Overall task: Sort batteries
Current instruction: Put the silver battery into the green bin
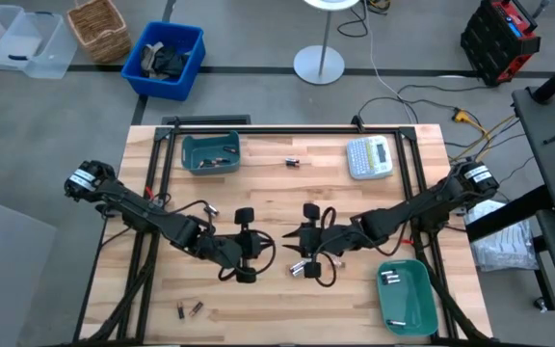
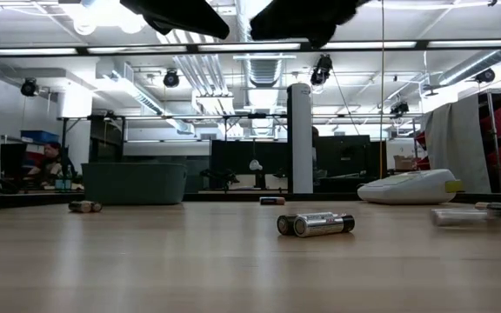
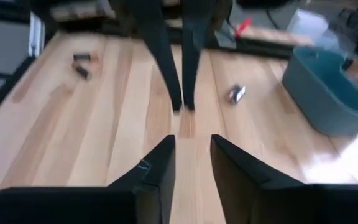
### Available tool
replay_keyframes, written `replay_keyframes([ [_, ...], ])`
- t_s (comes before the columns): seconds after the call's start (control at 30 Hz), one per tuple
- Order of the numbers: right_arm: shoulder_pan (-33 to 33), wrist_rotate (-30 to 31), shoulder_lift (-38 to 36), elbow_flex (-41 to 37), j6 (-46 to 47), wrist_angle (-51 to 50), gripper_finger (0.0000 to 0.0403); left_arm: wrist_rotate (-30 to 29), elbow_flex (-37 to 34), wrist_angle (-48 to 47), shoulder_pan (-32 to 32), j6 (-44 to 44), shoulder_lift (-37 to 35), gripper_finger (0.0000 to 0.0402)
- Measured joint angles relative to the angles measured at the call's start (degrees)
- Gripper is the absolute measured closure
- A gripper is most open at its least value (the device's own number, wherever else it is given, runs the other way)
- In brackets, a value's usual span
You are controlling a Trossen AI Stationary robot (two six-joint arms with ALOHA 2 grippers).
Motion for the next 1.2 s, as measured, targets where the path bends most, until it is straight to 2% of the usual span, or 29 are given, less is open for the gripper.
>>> replay_keyframes([
  [0.07,0.1,-0.1,-0.7,0.2,1.3,-4.5,0.0318,0.0,0.0,-0.3,0.0,-0.1,0.0,0.0399],
  [0.17,0.5,-0.9,-2.3,1.6,5.8,-18.4,0.0333,0.0,0.0,-0.7,0.0,-0.2,0.0,0.04],
  [0.3,0.5,-4.6,-2.6,2.7,20.7,-36.5,0.034,0.0,0.0,-0.7,0.0,-0.3,0.0,0.04],
  [0.4,1.5,-13.0,-2.5,1.7,32.4,-42.3,0.0326,-0.2,0.4,-1.0,0.0,-0.3,0.0,0.0401],
  [0.47,3.6,-19.8,-2.4,0.3,35.0,-42.8,0.0308,-0.3,1.0,-1.8,0.0,-0.3,0.0,0.0401],
  [0.53,7.0,-22.6,-2.4,-0.5,30.9,-42.4,0.0288,-0.4,1.3,-2.3,0.0,-0.1,0.0,0.0401],
  [0.6,10.6,-22.3,-2.4,-1.0,27.0,-43.3,0.0269,-0.5,1.3,-2.5,0.0,0.5,0.0,0.0401],
  [0.73,14.7,-16.0,-2.1,-1.7,23.4,-44.6,0.0238,-0.5,1.3,-2.7,0.0,1.4,0.0,0.0401],
  [0.87,15.4,-12.5,-0.5,-2.0,20.1,-44.4,0.0216,-0.5,1.3,-2.8,0.0,1.5,0.0,0.0401],
  [1.2,12.2,-11.3,9.3,-1.9,9.8,-39.2,0.0208,-0.5,1.2,-2.8,0.0,2.8,0.0,0.0401],
])
